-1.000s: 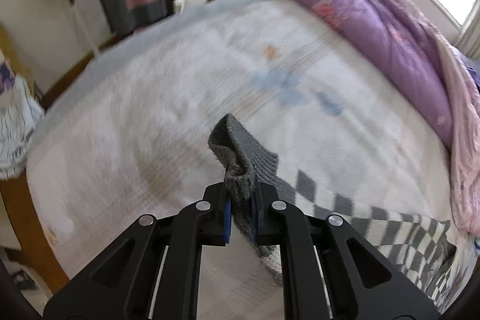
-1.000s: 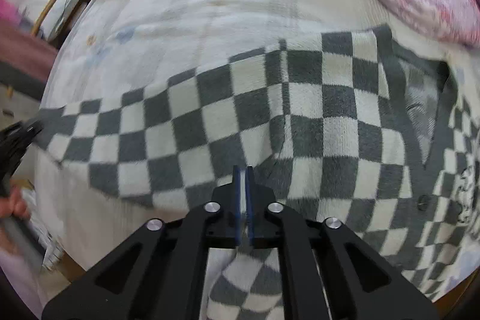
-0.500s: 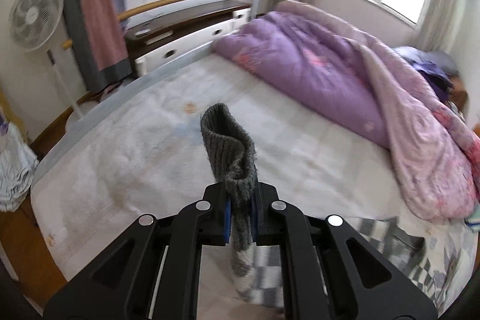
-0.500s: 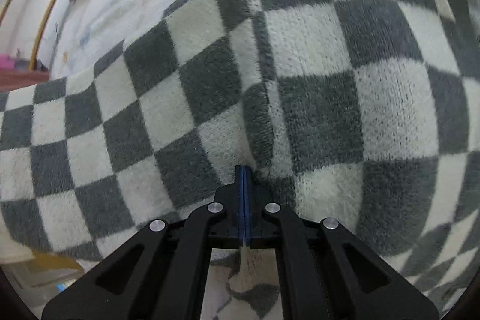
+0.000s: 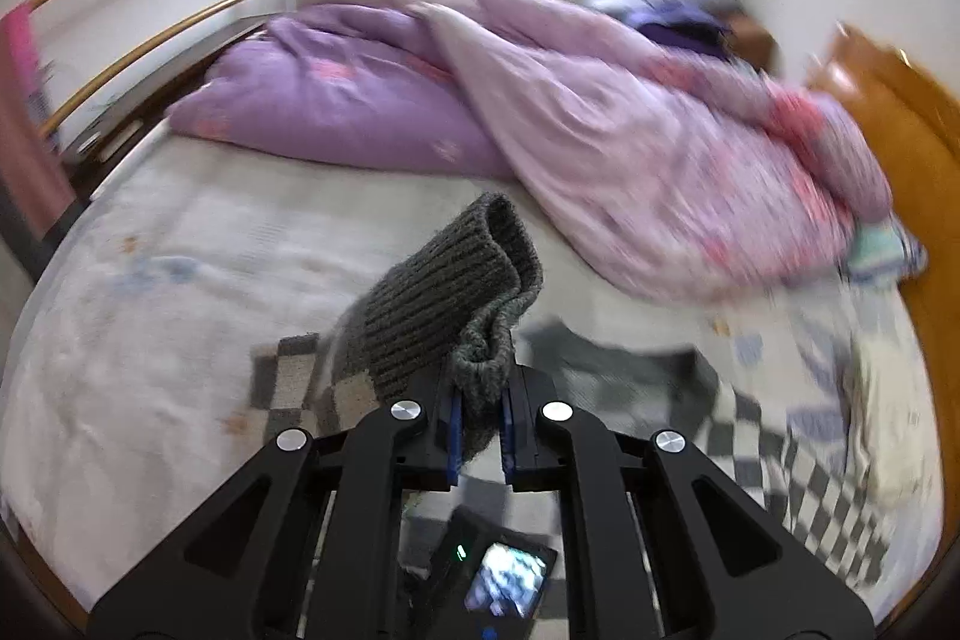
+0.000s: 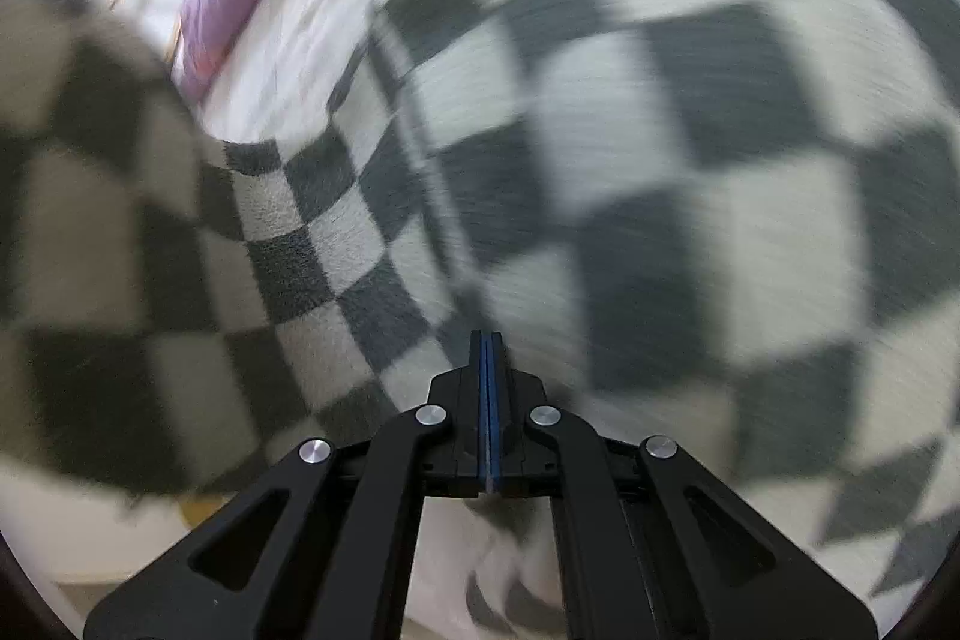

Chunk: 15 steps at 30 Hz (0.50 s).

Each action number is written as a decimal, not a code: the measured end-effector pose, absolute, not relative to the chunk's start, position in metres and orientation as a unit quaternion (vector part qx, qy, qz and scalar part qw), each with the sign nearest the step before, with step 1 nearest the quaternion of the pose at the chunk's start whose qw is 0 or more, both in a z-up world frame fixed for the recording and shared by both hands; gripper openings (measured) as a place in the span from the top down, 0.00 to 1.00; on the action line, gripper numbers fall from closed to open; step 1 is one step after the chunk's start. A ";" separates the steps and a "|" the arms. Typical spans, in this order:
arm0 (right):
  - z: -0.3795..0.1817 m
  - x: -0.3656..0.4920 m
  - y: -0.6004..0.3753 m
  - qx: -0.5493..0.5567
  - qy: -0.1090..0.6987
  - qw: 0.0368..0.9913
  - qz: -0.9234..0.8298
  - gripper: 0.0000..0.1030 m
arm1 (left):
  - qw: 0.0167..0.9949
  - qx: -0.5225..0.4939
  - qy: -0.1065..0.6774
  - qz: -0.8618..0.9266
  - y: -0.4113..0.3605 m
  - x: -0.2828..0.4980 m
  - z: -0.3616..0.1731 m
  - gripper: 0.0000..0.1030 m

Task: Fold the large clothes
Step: 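Lift the cuff with the left tool and fold the sleeve across the cardigan body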

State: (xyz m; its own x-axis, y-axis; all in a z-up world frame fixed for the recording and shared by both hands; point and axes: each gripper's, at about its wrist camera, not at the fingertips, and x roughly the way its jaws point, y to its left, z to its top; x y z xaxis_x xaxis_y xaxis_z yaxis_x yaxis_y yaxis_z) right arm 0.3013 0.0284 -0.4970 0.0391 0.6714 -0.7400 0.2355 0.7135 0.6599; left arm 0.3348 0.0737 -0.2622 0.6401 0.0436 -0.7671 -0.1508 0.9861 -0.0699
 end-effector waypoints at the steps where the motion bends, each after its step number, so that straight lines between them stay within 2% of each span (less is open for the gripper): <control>1: -0.499 0.292 0.006 0.356 0.669 0.631 0.164 1.00 | 0.900 -0.053 0.431 0.045 0.055 0.337 -0.272 0.91; 6: -0.492 0.247 -0.092 0.372 0.666 0.643 0.074 0.99 | 0.873 -0.023 0.487 0.007 -0.019 0.331 -0.335 0.91; 15: -0.447 0.193 -0.246 0.315 0.647 0.684 -0.122 0.99 | 0.827 0.006 0.561 -0.035 -0.115 0.316 -0.435 0.90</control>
State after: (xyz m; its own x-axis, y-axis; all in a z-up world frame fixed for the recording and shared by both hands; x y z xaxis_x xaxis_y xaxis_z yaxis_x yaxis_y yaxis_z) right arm 0.1928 -0.2464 -0.4471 0.1329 0.2406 -0.9615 0.5742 0.7720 0.2726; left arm 0.3156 -0.1153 -0.4352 0.3687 -0.0513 -0.9281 0.0641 0.9975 -0.0297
